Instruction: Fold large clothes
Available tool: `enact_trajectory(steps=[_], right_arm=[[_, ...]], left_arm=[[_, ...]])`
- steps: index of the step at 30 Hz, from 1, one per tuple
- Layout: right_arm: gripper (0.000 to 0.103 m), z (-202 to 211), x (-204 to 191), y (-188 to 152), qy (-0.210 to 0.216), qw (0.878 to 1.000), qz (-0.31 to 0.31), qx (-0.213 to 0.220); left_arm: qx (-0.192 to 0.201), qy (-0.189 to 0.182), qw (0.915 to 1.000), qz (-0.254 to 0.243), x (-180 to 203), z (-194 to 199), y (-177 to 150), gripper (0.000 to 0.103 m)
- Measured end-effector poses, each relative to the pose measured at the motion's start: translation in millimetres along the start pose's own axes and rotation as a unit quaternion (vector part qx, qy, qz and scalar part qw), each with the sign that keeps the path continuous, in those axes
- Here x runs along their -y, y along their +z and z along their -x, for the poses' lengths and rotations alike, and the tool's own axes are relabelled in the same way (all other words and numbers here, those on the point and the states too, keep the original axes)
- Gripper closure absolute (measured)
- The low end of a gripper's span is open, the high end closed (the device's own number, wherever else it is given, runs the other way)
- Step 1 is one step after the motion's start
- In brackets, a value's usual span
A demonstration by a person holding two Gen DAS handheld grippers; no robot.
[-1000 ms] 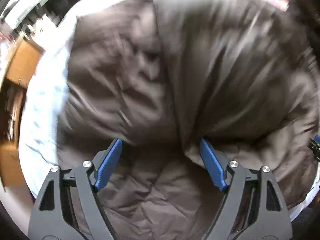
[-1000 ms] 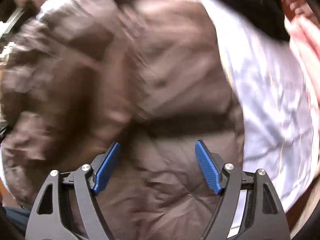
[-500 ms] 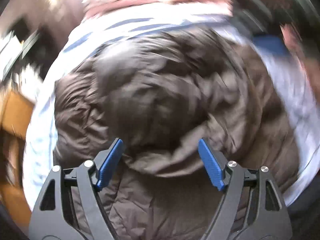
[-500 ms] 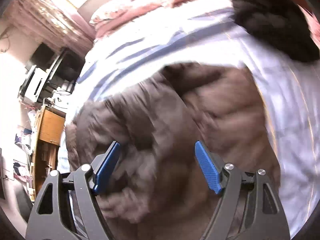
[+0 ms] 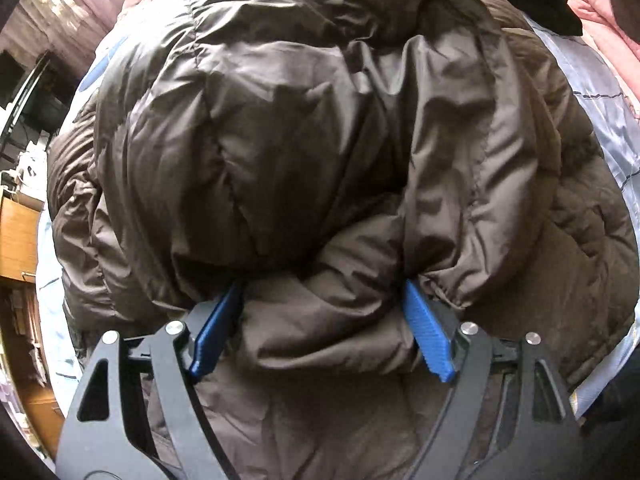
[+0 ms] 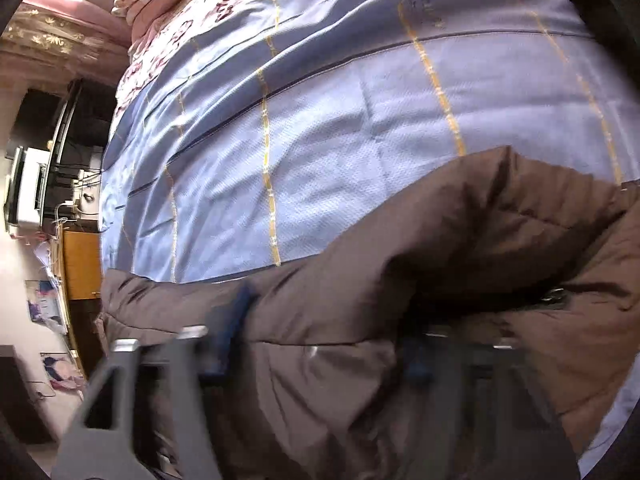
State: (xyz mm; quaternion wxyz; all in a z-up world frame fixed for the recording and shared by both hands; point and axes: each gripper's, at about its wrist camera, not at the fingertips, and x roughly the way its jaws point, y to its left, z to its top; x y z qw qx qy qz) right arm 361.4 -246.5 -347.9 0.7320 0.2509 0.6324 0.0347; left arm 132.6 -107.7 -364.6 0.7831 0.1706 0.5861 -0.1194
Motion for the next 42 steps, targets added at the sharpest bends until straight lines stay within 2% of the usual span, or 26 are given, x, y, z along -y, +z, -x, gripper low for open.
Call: enact_trajectory(steps=[1, 2, 3, 5, 7, 9, 11, 12, 14, 16, 19, 22, 24, 26, 27, 29, 30, 31, 32, 33, 35, 36, 38, 39, 40, 42], right_arm=[[0.063, 2, -2, 3, -0.003, 1.0, 0.005, 0.007], [0.075, 9, -5, 2, 0.009, 1.0, 0.012, 0.016], [0.082, 15, -9, 9, 0.026, 0.999, 0.015, 0.025], [0.086, 36, -14, 8, 0.065, 0.996, 0.021, 0.055], [0.089, 65, -26, 2, 0.1, 0.989, 0.048, 0.097], [0.089, 93, -39, -9, 0.132, 0.978, 0.082, 0.138], [0.089, 123, -48, -26, 0.178, 0.96, 0.124, 0.176], [0.089, 145, -52, -40, 0.202, 0.945, 0.161, 0.2], [0.089, 170, -52, -62, 0.218, 0.928, 0.207, 0.222], [0.089, 180, -48, -78, 0.194, 0.923, 0.239, 0.233], [0.089, 177, -33, -93, 0.159, 0.933, 0.235, 0.222], [0.089, 182, -18, -111, 0.179, 0.928, 0.235, 0.226], [0.089, 188, -10, -125, 0.195, 0.924, 0.238, 0.229], [0.089, 191, -6, -146, 0.201, 0.921, 0.247, 0.224], [0.089, 192, -5, -157, 0.202, 0.92, 0.255, 0.219], [0.089, 191, -2, -183, 0.194, 0.918, 0.275, 0.207], [0.089, 192, 0, -194, 0.19, 0.918, 0.284, 0.2], [0.089, 190, 1, -207, 0.184, 0.919, 0.295, 0.184], [0.088, 187, 2, -216, 0.179, 0.921, 0.299, 0.171], [0.088, 183, 4, -229, 0.17, 0.924, 0.306, 0.152], [0.087, 175, 10, -257, 0.149, 0.928, 0.318, 0.121], [0.086, 171, 14, -266, 0.14, 0.93, 0.322, 0.108], [0.084, 160, 23, -287, 0.118, 0.935, 0.326, 0.081], [0.084, 151, 31, -300, 0.104, 0.939, 0.323, 0.058], [0.083, 144, 36, -307, 0.091, 0.941, 0.322, 0.043], [0.081, 129, 46, -316, 0.06, 0.948, 0.312, 0.01]], left_arm=[[0.004, 0.005, 1.0, -0.004, 4, -3, 1, 0.021], [0.008, 0.011, 0.9999, -0.009, 8, -4, 2, 0.021], [0.015, 0.021, 0.9995, -0.016, 11, -7, 6, 0.019], [0.025, 0.044, 0.9985, -0.02, 20, -4, -1, 0.015], [0.034, 0.055, 0.9979, -0.005, 18, -18, 6, 0.013], [0.045, 0.057, 0.9973, 0.015, 12, -23, 14, 0.013], [0.06, 0.065, 0.9957, 0.027, 4, -27, 21, 0.012], [0.071, 0.074, 0.9942, 0.033, -2, -30, 26, 0.012], [0.078, 0.082, 0.9924, 0.048, -9, -32, 30, 0.011], [0.061, 0.069, 0.9942, 0.055, -10, -32, 28, 0.011], [0.027, 0.03, 0.9988, 0.029, 0, -19, 7, 0.013], [0.003, 0.005, 0.9999, -0.014, 8, 2, -31, 0.013], [-0.027, -0.047, 0.9983, -0.019, 4, 16, -59, 0.013], [-0.036, -0.151, 0.9879, -0.006, -12, 46, -85, 0.013], [-0.011, -0.222, 0.9751, 0.0, -26, 72, -96, 0.013], [0.055, -0.305, 0.9507, -0.003, -52, 114, -110, 0.013], [0.127, -0.341, 0.9315, -0.006, -76, 148, -120, 0.013], [0.174, -0.353, 0.9194, -0.004, -92, 169, -122, 0.013], [0.223, -0.366, 0.9035, 0.005, -113, 189, -130, 0.012], [0.255, -0.385, 0.8867, 0.022, -133, 203, -136, 0.008], [0.28, -0.405, 0.8691, 0.046, -158, 212, -140, 0.006], [0.286, -0.402, 0.8683, 0.054, -164, 214, -139, 0.006], [0.289, -0.365, 0.8818, 0.077, -168, 208, -132, 0.006], [0.283, -0.327, 0.897, 0.091, -164, 202, -129, 0.006], [0.278, -0.296, 0.9087, 0.096, -165, 198, -125, 0.006], [0.278, -0.198, 0.9351, 0.094, -143, 195, -119, 0.007]])
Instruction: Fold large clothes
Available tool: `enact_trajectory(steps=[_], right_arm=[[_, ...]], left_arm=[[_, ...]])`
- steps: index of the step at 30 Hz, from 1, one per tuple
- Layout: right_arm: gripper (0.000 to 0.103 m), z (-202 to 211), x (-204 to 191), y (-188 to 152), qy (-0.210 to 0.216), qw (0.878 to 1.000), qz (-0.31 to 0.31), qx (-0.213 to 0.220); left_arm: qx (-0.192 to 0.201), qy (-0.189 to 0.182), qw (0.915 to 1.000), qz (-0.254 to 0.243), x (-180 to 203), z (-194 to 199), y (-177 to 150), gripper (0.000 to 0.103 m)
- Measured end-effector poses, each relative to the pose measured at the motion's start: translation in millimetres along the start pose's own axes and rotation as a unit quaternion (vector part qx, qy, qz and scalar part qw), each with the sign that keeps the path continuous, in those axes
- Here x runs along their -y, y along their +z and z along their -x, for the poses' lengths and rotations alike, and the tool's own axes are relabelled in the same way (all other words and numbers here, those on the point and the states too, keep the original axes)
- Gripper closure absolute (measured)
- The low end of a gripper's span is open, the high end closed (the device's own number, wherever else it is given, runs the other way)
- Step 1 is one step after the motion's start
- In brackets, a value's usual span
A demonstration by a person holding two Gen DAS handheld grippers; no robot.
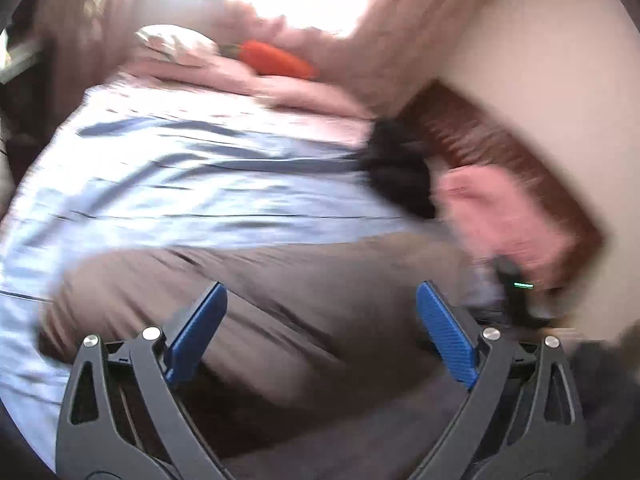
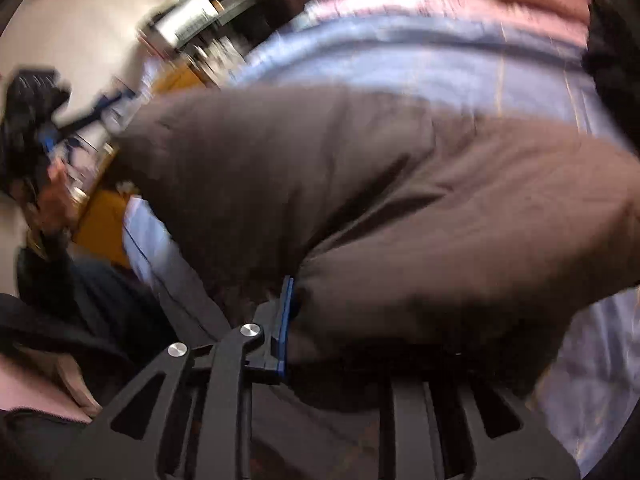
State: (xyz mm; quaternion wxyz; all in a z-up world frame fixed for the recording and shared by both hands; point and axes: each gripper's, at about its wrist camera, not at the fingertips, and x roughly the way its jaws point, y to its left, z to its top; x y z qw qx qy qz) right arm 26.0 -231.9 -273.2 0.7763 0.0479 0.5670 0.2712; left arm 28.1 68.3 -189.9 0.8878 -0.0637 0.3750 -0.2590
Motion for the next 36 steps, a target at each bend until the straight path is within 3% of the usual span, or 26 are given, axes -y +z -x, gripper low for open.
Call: enact_trajectory(steps=[2, 4, 5, 6, 7, 9, 11, 13, 16, 20, 21, 23, 25, 29, 33, 36], right_arm=[[0.073, -12, 8, -8, -0.009, 0.999, -0.03, -0.024], [0.052, -18, 18, -14, -0.025, 0.997, -0.066, -0.036], [0.023, -18, 20, -17, -0.046, 0.996, -0.075, -0.033], [0.005, -15, 23, -20, -0.087, 0.992, -0.093, -0.025], [0.003, -12, 28, -24, -0.103, 0.988, -0.115, -0.016], [0.003, -5, 39, -35, -0.085, 0.981, -0.177, -0.005], [0.003, 5, 46, -46, -0.099, 0.969, -0.224, 0.015], [0.003, 18, 45, -57, -0.151, 0.957, -0.244, 0.044], [0.003, 26, 42, -64, -0.158, 0.953, -0.253, 0.052], [0.003, 62, 49, -69, -0.22, 0.935, -0.262, 0.09], [0.003, 73, 57, -72, -0.228, 0.927, -0.278, 0.106], [0.003, 103, 66, -83, -0.272, 0.888, -0.328, 0.17], [0.004, 123, 59, -85, -0.284, 0.871, -0.326, 0.233], [0.005, 123, 19, -61, -0.207, 0.896, -0.227, 0.319], [0.005, 73, -13, -24, -0.225, 0.928, -0.122, 0.271], [0.007, 29, -12, -6, -0.216, 0.943, -0.115, 0.226]], left_arm=[[0.005, 0.06, 0.9977, -0.031, 9, -3, 2, 0.007], [-0.008, 0.103, 0.9932, -0.054, 19, -20, 10, 0.006], [-0.018, 0.113, 0.9917, -0.06, 19, -28, 10, 0.006], [-0.029, 0.121, 0.9901, -0.065, 21, -40, 9, 0.006], [-0.043, 0.133, 0.9877, -0.069, 21, -52, 5, 0.006], [-0.072, 0.161, 0.9819, -0.07, 19, -71, 0, 0.006], [-0.094, 0.181, 0.9771, -0.06, 19, -84, -5, 0.005], [-0.107, 0.178, 0.9775, -0.039, 18, -84, -14, 0.002], [-0.122, 0.179, 0.9762, -0.013, 9, -90, -23, 0.002], [-0.136, 0.181, 0.9741, 0.003, -1, -103, -28, 0.002], [-0.139, 0.182, 0.9734, 0.005, -3, -104, -29, 0.002], [-0.141, 0.184, 0.9727, 0.007, -5, -107, -30, 0.002], [-0.142, 0.19, 0.9715, 0.006, -4, -108, -31, 0.002], [-0.14, 0.203, 0.9691, -0.002, -1, -110, -36, 0.002], [-0.14, 0.217, 0.966, -0.006, 3, -112, -48, 0.002], [-0.151, 0.225, 0.9624, -0.01, 4, -114, -58, 0.002]])
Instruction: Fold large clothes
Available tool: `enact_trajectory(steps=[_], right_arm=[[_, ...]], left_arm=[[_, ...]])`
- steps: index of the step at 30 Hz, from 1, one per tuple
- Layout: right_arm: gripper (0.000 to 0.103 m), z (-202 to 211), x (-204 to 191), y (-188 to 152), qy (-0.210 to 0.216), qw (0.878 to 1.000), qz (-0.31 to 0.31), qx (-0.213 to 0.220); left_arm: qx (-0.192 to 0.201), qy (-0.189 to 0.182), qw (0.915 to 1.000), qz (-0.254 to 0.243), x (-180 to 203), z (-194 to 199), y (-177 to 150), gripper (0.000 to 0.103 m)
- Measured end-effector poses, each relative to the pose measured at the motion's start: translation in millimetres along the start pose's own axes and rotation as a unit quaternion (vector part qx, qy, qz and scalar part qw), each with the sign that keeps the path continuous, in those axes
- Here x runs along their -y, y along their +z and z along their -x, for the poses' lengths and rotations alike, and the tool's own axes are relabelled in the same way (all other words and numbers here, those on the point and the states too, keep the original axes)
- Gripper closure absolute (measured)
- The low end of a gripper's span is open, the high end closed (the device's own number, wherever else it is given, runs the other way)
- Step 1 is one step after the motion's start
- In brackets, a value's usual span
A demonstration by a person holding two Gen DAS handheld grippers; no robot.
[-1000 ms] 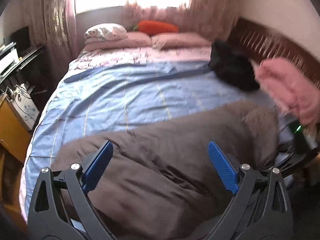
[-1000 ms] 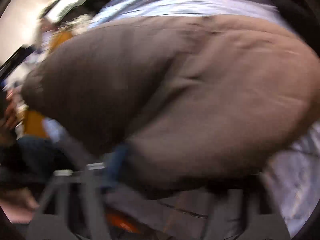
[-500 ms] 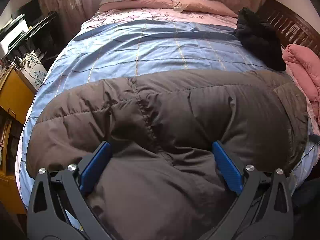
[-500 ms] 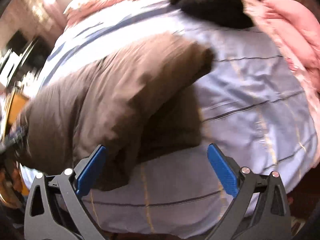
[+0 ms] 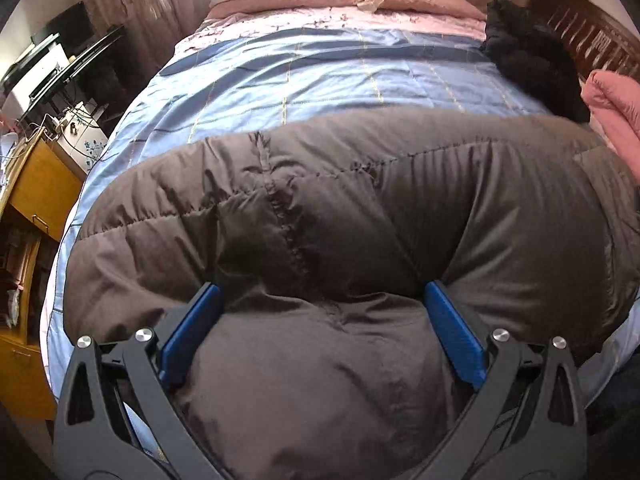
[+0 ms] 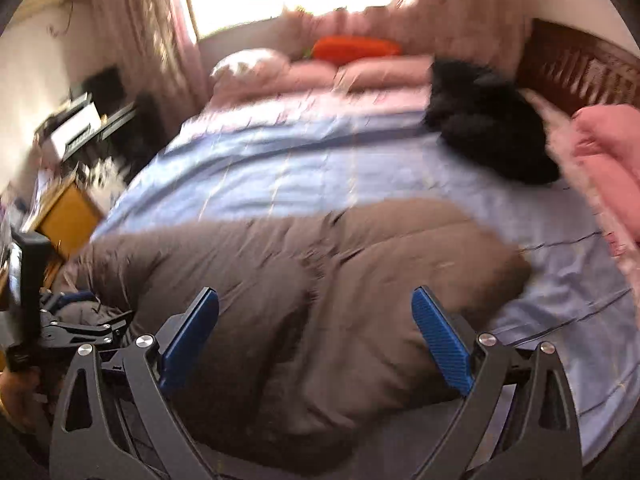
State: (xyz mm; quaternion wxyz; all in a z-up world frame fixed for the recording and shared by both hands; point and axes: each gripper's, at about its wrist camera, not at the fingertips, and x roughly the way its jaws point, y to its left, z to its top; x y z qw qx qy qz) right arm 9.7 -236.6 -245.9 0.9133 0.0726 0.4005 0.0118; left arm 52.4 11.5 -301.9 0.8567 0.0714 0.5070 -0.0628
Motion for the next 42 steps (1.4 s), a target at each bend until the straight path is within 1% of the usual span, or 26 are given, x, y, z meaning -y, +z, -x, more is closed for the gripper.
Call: enact_trajectory(steps=[2, 4, 5, 6, 7, 8, 11, 13, 16, 19, 22, 24, 25, 26, 27, 28, 29, 31, 33, 34, 35, 36, 39, 42], right_arm=[[0.007, -29, 5, -8, -0.028, 0.998, -0.024, -0.051], [0.008, -45, 22, -17, -0.049, 0.993, -0.056, -0.089], [0.008, -49, 29, -23, -0.05, 0.989, -0.079, -0.111], [0.008, -52, 39, -28, -0.041, 0.985, -0.109, -0.13], [0.008, -52, 44, -31, -0.034, 0.982, -0.126, -0.14], [0.008, -52, 44, -34, -0.034, 0.981, -0.126, -0.145], [0.007, -67, 34, -34, -0.055, 0.984, -0.088, -0.144], [0.002, -79, 34, -33, -0.061, 0.984, -0.085, -0.146], [0.001, -103, 32, -32, -0.075, 0.985, -0.073, -0.136], [0.001, -115, 37, -32, -0.078, 0.986, -0.066, -0.134], [0.001, -106, 40, -34, -0.076, 0.985, -0.086, -0.132], [0.009, -85, 40, -35, -0.08, 0.982, -0.112, -0.128], [0.01, -68, 37, -34, -0.069, 0.984, -0.119, -0.116], [0.01, -57, 33, -32, -0.056, 0.986, -0.118, -0.107], [0.01, -38, 23, -31, -0.034, 0.989, -0.108, -0.093], [0.01, -29, 14, -31, -0.02, 0.991, -0.099, -0.086], [0.011, -18, 3, -34, 0.0, 0.993, -0.084, -0.077], [0.013, -11, -19, -42, 0.028, 0.996, -0.053, -0.069], [0.022, -17, -45, -57, 0.034, 0.996, -0.007, -0.08], [0.025, -26, -57, -66, 0.032, 0.995, 0.015, -0.097], [0.027, -33, -62, -72, 0.028, 0.993, 0.023, -0.108], [0.027, -41, -69, -78, 0.012, 0.993, 0.034, -0.112], [0.023, -55, -80, -82, -0.019, 0.992, 0.067, -0.107], [0.02, -66, -78, -84, -0.016, 0.99, 0.071, -0.122]], left_arm=[[-0.012, -0.005, 0.9996, 0.024, -6, -3, -10, 0.002], [-0.025, -0.02, 0.9981, 0.053, -13, -7, -21, 0.002], [-0.032, -0.025, 0.9972, 0.062, -13, -9, -27, 0.002], [-0.035, -0.024, 0.9971, 0.063, -12, -10, -30, 0.002], [-0.035, -0.017, 0.9974, 0.06, -8, -12, -34, 0.002], [-0.033, -0.008, 0.9979, 0.056, -5, -14, -35, 0.002], [-0.035, 0.003, 0.9981, 0.052, 2, -25, -30, 0.002], [-0.04, 0.006, 0.9975, 0.059, 4, -32, -24, 0.002], [-0.039, 0.019, 0.9974, 0.058, 10, -41, -16, 0.002], [-0.04, 0.018, 0.997, 0.064, 11, -44, -14, 0.002], [-0.027, -0.002, 0.9953, 0.093, -2, -29, -18, 0.003], [-0.009, 0.002, 0.9937, 0.112, -15, -8, -22, 0.003], [0.012, 0.015, 0.9924, 0.122, -27, 7, -26, 0.003], [0.028, 0.04, 0.9904, 0.129, -36, 18, -29, 0.003], [0.037, 0.065, 0.9882, 0.134, -43, 23, -31, 0.003], [0.037, 0.1, 0.9841, 0.142, -53, 25, -36, 0.003], [0.021, 0.115, 0.9813, 0.153, -63, 20, -40, 0.003], [-0.031, 0.1, 0.9778, 0.181, -77, 1, -50, 0.003], [-0.082, 0.09, 0.9725, 0.198, -83, -20, -62, 0.003], [-0.094, 0.087, 0.9715, 0.2, -83, -25, -65, 0.003], [-0.105, 0.09, 0.9705, 0.198, -82, -29, -68, 0.003], [-0.108, 0.099, 0.9709, 0.189, -79, -32, -69, 0.002], [-0.111, 0.133, 0.9729, 0.153, -66, -38, -69, 0.002], [-0.119, 0.162, 0.9731, 0.111, -53, -49, -72, 0.002]])
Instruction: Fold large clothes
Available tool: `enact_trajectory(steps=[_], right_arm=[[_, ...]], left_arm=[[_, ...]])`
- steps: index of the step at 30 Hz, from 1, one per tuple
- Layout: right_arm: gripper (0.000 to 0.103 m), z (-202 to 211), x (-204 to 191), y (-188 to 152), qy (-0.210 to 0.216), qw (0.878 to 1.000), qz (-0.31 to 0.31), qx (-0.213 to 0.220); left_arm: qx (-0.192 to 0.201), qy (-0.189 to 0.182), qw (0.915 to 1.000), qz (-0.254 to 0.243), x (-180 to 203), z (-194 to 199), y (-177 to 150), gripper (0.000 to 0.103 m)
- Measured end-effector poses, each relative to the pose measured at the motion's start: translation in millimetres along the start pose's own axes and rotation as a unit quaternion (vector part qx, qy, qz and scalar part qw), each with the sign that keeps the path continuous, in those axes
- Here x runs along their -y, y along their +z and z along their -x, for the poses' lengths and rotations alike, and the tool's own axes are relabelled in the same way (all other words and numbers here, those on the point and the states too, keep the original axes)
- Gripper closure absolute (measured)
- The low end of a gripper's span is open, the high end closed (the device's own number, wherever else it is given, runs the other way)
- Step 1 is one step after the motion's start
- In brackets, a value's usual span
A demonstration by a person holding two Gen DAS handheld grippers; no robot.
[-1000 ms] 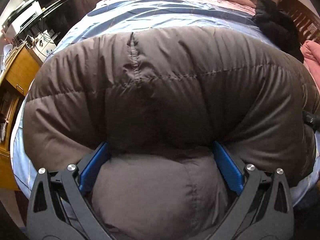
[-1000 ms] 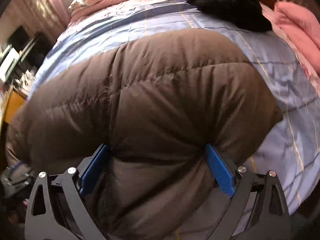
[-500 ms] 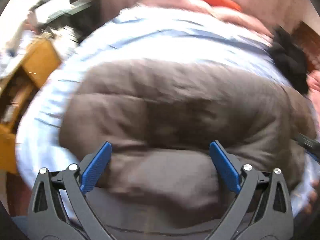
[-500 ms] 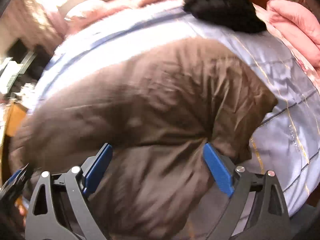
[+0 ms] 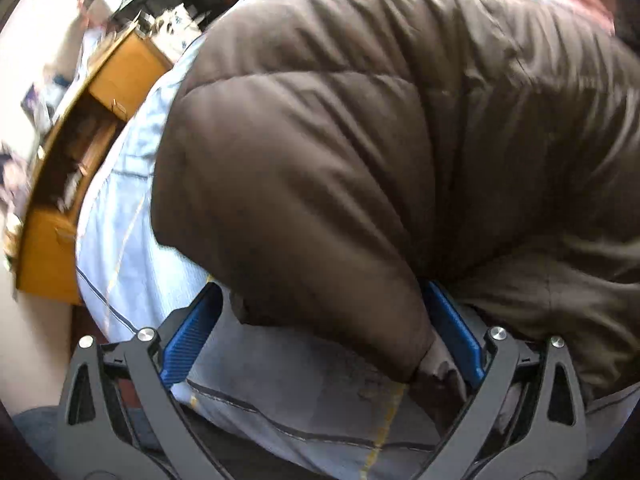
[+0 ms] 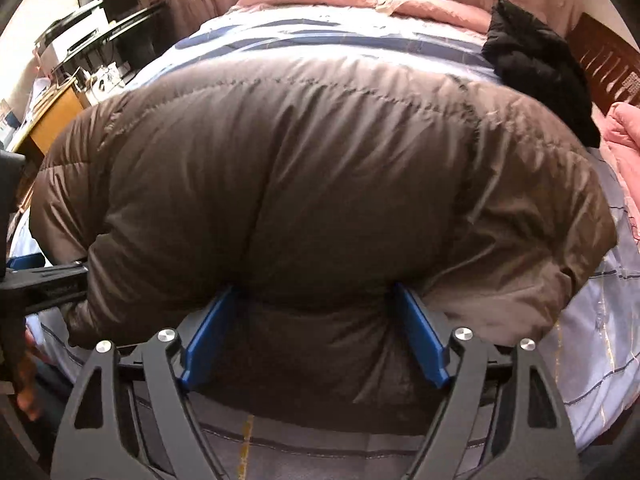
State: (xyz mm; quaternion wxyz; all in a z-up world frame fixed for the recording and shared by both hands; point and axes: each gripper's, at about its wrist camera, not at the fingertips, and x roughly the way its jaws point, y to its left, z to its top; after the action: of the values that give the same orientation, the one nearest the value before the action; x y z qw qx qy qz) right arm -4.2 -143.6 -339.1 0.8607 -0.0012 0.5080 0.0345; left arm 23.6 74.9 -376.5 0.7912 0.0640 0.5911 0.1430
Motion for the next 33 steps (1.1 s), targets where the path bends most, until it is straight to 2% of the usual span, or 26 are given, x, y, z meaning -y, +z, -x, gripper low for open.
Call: enact_trajectory(steps=[2, 5, 9, 11, 14, 16, 18, 19, 20, 22, 24, 25, 26, 27, 29, 30, 32, 33], right_arm=[[0.017, -11, 4, 0, 0.008, 1.0, 0.002, -0.008], [0.015, -17, -1, 5, 0.0, 1.0, 0.015, -0.008], [0.016, -2, 1, 0, 0.008, 1.0, 0.0, 0.0], [0.017, 9, 6, 0, 0.019, 1.0, -0.02, 0.001], [0.017, 35, 10, -3, 0.032, 0.998, -0.047, 0.031], [0.017, 50, 11, -4, 0.036, 0.996, -0.047, 0.061], [0.017, 53, 10, -5, 0.04, 0.996, -0.045, 0.073], [0.017, 52, 9, -6, 0.042, 0.996, -0.046, 0.068], [0.017, 49, 9, -9, 0.044, 0.996, -0.047, 0.062], [0.017, 41, 10, -13, 0.049, 0.996, -0.049, 0.049], [0.017, 34, 12, -15, 0.046, 0.997, -0.052, 0.036], [0.017, 30, 13, -16, 0.042, 0.997, -0.051, 0.029], [0.017, 29, 14, -16, 0.043, 0.998, -0.049, 0.027], [0.017, 27, 14, -17, 0.044, 0.998, -0.042, 0.027], [0.017, 25, 8, -17, 0.033, 0.999, -0.022, 0.027], [0.017, 23, 3, -18, 0.022, 0.999, -0.006, 0.027], [0.017, 22, -2, -18, 0.005, 1.0, 0.012, 0.024], [0.017, 24, 0, -18, 0.004, 1.0, 0.011, 0.022]], left_arm=[[-0.003, 0.01, 0.9999, -0.012, 8, -8, -1, 0.002], [-0.007, 0.012, 0.9999, -0.001, 8, -13, 1, 0.002], [0.004, -0.01, 0.9996, 0.025, -3, 1, -4, 0.006], [0.044, -0.014, 0.9979, 0.045, -19, 22, -9, 0.006], [0.129, 0.012, 0.9897, 0.059, -32, 58, -13, 0.006], [0.192, 0.052, 0.9778, 0.066, -39, 78, -3, 0.004], [0.217, 0.085, 0.969, 0.082, -48, 79, 25, 0.004], [0.218, 0.083, 0.9683, 0.088, -52, 75, 36, 0.004], [0.207, 0.072, 0.9714, 0.091, -54, 65, 52, 0.004], [0.166, 0.051, 0.9822, 0.07, -47, 36, 76, 0.004], [0.115, 0.086, 0.9888, 0.04, -40, -5, 91, 0.002], [0.103, 0.074, 0.9907, 0.05, -42, -14, 92, 0.002], [0.076, 0.038, 0.9928, 0.084, -52, -28, 94, 0.002], [0.051, -0.006, 0.9912, 0.122, -65, -42, 94, 0.002], [0.036, -0.066, 0.983, 0.168, -81, -60, 88, 0.002], [0.031, -0.073, 0.9811, 0.176, -82, -62, 83, 0.002], [0.054, -0.057, 0.9817, 0.174, -74, -48, 74, 0.003], [0.069, -0.046, 0.9822, 0.169, -69, -32, 68, 0.008]])
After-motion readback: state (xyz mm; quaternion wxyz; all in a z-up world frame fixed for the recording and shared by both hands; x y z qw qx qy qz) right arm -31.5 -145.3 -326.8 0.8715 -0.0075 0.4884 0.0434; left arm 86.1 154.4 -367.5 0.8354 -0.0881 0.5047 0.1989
